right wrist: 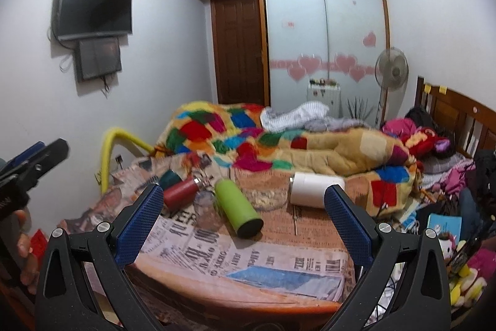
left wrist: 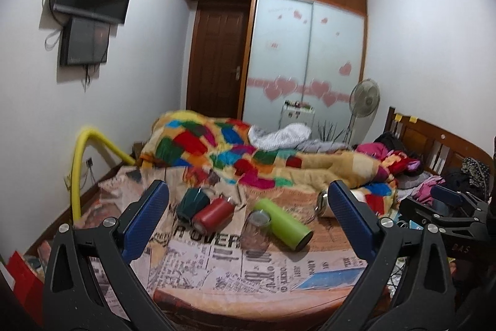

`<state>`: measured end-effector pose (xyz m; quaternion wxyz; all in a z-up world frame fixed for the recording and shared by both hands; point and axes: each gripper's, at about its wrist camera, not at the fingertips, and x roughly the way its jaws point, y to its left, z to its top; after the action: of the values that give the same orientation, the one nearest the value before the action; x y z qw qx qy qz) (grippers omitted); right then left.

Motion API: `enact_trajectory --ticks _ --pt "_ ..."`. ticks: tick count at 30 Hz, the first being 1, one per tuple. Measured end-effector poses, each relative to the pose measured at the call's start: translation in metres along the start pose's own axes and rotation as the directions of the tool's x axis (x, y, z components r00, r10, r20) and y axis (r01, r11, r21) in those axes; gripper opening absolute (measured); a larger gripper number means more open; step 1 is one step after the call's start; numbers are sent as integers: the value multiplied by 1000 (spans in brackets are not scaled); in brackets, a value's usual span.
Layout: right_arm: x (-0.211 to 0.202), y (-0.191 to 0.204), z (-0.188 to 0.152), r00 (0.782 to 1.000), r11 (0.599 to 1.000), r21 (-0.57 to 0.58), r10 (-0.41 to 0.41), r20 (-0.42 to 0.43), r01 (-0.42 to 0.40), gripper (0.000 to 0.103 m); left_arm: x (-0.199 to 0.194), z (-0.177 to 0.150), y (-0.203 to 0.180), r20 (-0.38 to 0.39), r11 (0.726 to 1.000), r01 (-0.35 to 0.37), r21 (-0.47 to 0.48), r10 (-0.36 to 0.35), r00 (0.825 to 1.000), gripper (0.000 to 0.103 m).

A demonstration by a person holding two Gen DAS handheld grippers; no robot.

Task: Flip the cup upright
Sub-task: 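Reach the right gripper down and close it around the lying lime-green cup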

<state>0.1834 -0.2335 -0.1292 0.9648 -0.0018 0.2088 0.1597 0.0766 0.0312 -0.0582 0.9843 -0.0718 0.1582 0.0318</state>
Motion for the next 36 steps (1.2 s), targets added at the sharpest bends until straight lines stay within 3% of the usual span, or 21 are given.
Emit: enact_trajectory --ticks 5,11,20,26,32,36 --pt "52 -10 -10 992 1000 -23 -16 -125 13 103 53 -20 21 -119 999 -20 -49 14 993 103" --pt "126 -11 -20 957 995 -100 2 -289 -32 103 111 -52 43 -257 994 -83 -70 62 964 103" --pt "229 4 -32 865 964 -218 20 -502 -150 100 156 -86 55 -365 992 -98 -84 61 929 103" --pt "276 14 -46 775 943 -235 37 -630 -236 83 170 -98 52 -390 994 -91 -63 59 919 103" --pt "298 19 -56 721 925 -256 29 -692 -283 73 176 -102 49 -395 995 -88 -54 60 917 103" --pt "305 23 -64 701 915 -267 24 -713 -304 67 178 -102 48 -398 995 -89 -54 60 915 103"
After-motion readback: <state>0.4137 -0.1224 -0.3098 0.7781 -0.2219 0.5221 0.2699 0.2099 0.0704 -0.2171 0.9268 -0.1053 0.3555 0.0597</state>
